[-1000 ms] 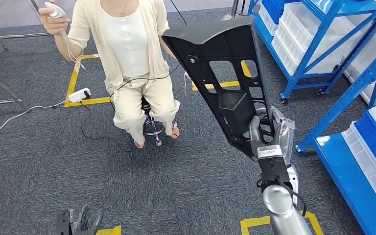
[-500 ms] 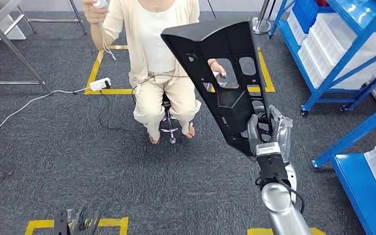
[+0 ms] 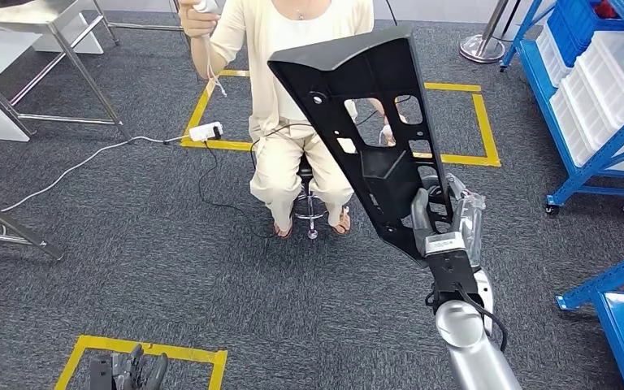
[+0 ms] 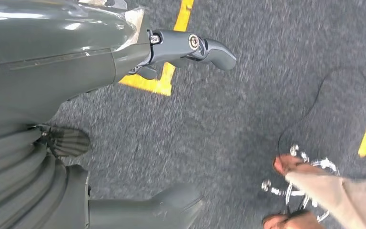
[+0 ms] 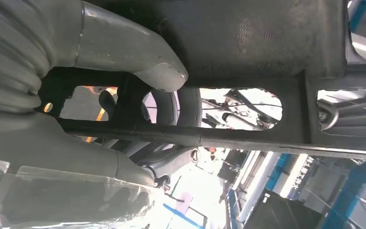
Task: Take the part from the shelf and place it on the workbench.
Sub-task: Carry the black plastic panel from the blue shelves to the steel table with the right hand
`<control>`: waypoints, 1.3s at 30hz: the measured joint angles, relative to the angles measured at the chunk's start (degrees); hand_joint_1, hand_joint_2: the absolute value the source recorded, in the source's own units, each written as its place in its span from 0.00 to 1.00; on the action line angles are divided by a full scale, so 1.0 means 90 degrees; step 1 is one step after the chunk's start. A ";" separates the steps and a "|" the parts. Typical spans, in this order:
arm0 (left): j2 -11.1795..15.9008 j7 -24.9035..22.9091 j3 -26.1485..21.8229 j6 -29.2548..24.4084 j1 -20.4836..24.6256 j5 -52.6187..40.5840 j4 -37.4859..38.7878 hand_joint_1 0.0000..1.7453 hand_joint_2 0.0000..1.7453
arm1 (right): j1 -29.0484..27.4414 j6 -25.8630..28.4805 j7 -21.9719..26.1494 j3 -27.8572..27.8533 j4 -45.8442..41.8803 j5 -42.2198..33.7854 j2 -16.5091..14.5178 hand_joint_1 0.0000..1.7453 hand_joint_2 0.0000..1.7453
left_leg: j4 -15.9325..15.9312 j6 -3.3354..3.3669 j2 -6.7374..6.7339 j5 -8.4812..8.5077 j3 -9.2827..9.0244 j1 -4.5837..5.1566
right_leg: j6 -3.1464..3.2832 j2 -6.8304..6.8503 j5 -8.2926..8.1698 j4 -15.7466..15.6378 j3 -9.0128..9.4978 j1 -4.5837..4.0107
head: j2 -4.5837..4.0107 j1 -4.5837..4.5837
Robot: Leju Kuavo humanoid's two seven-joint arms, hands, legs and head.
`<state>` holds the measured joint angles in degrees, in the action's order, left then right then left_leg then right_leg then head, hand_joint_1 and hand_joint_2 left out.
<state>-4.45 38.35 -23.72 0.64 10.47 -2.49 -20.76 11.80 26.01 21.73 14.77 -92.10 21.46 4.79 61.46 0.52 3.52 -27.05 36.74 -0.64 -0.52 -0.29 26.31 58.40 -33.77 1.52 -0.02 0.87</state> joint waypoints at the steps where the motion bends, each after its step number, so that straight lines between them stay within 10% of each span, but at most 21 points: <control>1: -0.0002 0.0004 -0.0005 0.0000 0.0001 0.0000 0.0000 0.00 1.00 | 0.0008 -0.0003 0.0000 0.0002 0.0004 -0.0001 -0.0002 1.00 1.00 | 0.0366 -0.0021 -0.0169 -0.0191 0.0170 0.0002 | 0.0033 0.0044 0.0009 -0.0001 0.0007 -0.0018 | 0.0000 0.0017; 5: -0.0004 0.0008 -0.0016 0.0006 -0.0022 0.0000 0.0000 0.00 1.00 | 0.0003 -0.0014 0.0000 0.0012 0.0056 -0.0002 -0.0004 1.00 1.00 | 0.1443 -0.0038 -0.0355 -0.0508 0.0749 -0.0002 | 0.0099 0.0259 0.0047 0.0000 0.0023 -0.0091 | 0.0000 0.0033; 8: -0.0001 0.0012 -0.0047 0.0008 -0.0026 0.0000 -0.0004 0.00 1.00 | 0.0008 -0.0014 0.0000 0.0037 0.0067 -0.0001 -0.0010 1.00 1.00 | 0.0324 0.0078 -0.0563 0.0051 0.0174 0.0047 | 0.0119 0.0411 0.0080 0.0001 0.0073 -0.0138 | 0.0000 0.0031; 11: 0.0005 0.0021 -0.0071 0.0013 -0.0003 -0.0002 -0.0014 0.00 1.00 | -0.0003 -0.0013 -0.0001 0.0045 0.0067 -0.0001 -0.0029 1.00 1.00 | -0.0291 0.0190 -0.0730 0.0185 -0.0126 0.0149 | 0.0084 0.0552 0.0113 -0.0002 0.0091 -0.0187 | 0.0000 0.0026; 15: -0.0005 0.0026 -0.0082 0.0017 -0.0001 -0.0005 -0.0016 0.00 1.00 | -0.0020 -0.0009 -0.0004 0.0052 0.0052 0.0001 -0.0044 1.00 1.00 | -0.0493 0.0299 -0.0487 0.0300 -0.0251 0.0094 | 0.0011 0.0493 0.0280 0.0231 0.0027 -0.0223 | 0.0000 0.0014; 20: -0.0017 0.0022 -0.0082 0.0030 0.0017 -0.0007 -0.0017 0.00 1.00 | -0.0107 0.0000 -0.0009 0.0064 0.0056 0.0000 -0.0022 1.00 1.00 | -0.0544 0.0328 -0.0154 0.0339 -0.0281 0.0047 | -0.0046 0.0067 0.0815 0.1757 -0.0730 -0.0102 | 0.0000 -0.0027; 24: -0.0021 0.0019 -0.0088 0.0035 0.0016 -0.0007 -0.0017 0.00 1.00 | -0.0112 0.0003 -0.0024 0.0070 0.0056 0.0000 -0.0015 1.00 1.00 | -0.0440 0.0204 0.0117 0.0294 -0.0241 0.0014 | -0.0303 -0.0129 0.0209 0.0328 -0.0064 0.0048 | 0.0000 -0.0040; 28: -0.0010 0.0013 -0.0124 0.0034 -0.0014 -0.0001 -0.0017 0.00 1.00 | -0.0080 -0.0034 -0.0043 0.0086 0.0067 -0.0021 -0.0016 1.00 1.00 | -0.0381 0.0062 0.0244 0.0276 -0.0143 -0.0014 | -0.0145 -0.0132 0.0112 0.0025 0.0096 0.0030 | 0.0000 -0.0028; 30: -0.0002 0.0023 -0.0143 0.0042 -0.0050 0.0004 -0.0017 0.00 1.00 | -0.0018 -0.0053 -0.0042 0.0096 0.0086 -0.0044 -0.0027 1.00 1.00 | -0.0171 0.0005 0.0036 0.0142 -0.0044 -0.0031 | -0.0049 -0.0056 0.0100 0.0009 0.0111 0.0037 | 0.0000 0.0000; 35: 0.0004 0.0050 -0.0168 0.0055 -0.0076 0.0010 -0.0017 0.00 1.00 | 0.0051 -0.0066 -0.0039 0.0107 0.0170 -0.0067 -0.0044 1.00 1.00 | 0.1490 -0.0053 -0.0359 -0.0526 0.0821 -0.0036 | 0.0064 0.0210 0.0146 0.0005 0.0134 -0.0036 | 0.0000 0.0044; 39: 0.0005 0.0064 -0.0184 0.0055 -0.0078 0.0010 -0.0017 0.00 1.00 | 0.0137 -0.0100 -0.0038 0.0114 0.0242 -0.0080 -0.0049 1.00 1.00 | 0.0181 0.0079 -0.0598 0.0184 0.0190 0.0023 | 0.0082 0.0419 0.0215 0.0006 0.0208 -0.0101 | 0.0000 0.0041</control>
<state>-4.40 38.93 -25.38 1.14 9.77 -2.40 -20.92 13.03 25.11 21.39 15.79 -89.92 20.74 4.35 63.09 1.22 -1.86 -25.39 38.45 -0.44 0.22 3.48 28.24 58.45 -31.90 0.61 -0.02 1.25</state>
